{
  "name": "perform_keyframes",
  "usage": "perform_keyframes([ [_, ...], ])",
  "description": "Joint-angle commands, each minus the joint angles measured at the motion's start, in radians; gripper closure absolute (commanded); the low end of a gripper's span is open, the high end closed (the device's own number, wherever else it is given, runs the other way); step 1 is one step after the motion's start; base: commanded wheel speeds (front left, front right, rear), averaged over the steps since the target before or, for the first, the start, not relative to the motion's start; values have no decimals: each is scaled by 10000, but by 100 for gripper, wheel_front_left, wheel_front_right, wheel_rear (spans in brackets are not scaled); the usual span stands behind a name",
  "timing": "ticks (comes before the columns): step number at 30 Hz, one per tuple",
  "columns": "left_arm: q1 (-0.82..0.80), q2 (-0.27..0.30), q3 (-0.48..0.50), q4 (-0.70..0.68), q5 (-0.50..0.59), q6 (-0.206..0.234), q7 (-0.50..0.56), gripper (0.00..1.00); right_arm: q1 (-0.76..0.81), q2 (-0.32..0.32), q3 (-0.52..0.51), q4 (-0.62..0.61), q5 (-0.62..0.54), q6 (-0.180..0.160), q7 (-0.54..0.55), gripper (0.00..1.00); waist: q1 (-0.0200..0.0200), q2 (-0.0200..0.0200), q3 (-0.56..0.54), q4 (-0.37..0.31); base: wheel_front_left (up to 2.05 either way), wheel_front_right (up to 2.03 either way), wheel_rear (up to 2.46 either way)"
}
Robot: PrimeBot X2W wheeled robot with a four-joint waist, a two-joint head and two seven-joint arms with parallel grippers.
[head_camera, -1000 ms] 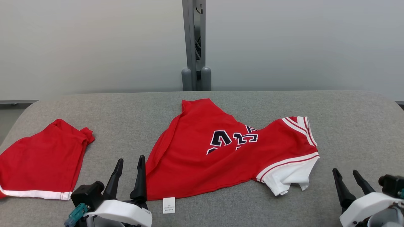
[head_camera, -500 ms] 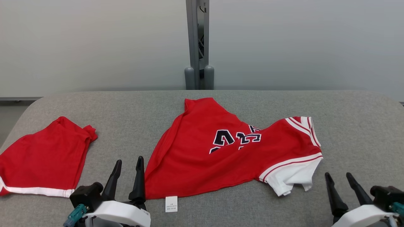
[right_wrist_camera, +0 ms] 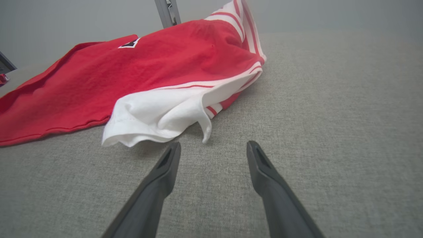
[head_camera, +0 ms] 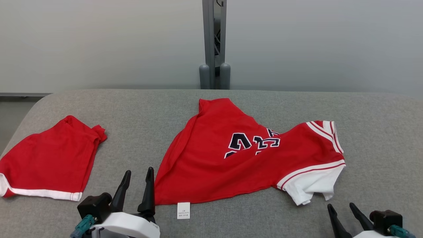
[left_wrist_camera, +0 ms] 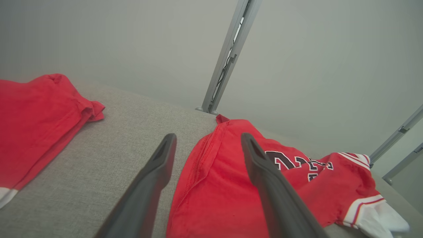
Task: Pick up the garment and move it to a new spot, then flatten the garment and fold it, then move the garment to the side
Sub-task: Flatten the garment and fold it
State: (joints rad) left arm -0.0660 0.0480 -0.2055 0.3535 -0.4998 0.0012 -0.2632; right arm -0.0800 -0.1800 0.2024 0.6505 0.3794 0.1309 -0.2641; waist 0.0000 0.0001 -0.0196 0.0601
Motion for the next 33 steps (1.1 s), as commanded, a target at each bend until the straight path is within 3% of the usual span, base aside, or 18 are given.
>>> perform_keyframes([
  [1,-112,50,1,25,72,-15,-9,0,-165,-12,-33,78,35,-3,-19,0,0,-1,46,70,0,0,0],
  [25,-300,45,7,104,265,-92,-9,0,-979,101,-627,1096,224,-3,-17,0,0,-1,419,574,0,0,0],
  [26,-316,47,10,105,264,-93,-9,0,-993,103,-625,1134,234,-3,-17,12,0,-1,430,577,0,0,0],
  [27,-330,45,15,115,269,-99,-9,0,-1007,114,-587,1213,270,-3,-17,63,0,-1,438,581,0,0,0],
  [28,-341,45,21,124,268,-101,-9,0,-1038,111,-519,1254,269,-3,-17,100,0,-1,445,584,0,0,0],
  [33,-369,45,26,148,290,-76,-9,0,-1109,45,-454,1330,354,-3,-18,100,0,-1,463,575,0,0,0],
])
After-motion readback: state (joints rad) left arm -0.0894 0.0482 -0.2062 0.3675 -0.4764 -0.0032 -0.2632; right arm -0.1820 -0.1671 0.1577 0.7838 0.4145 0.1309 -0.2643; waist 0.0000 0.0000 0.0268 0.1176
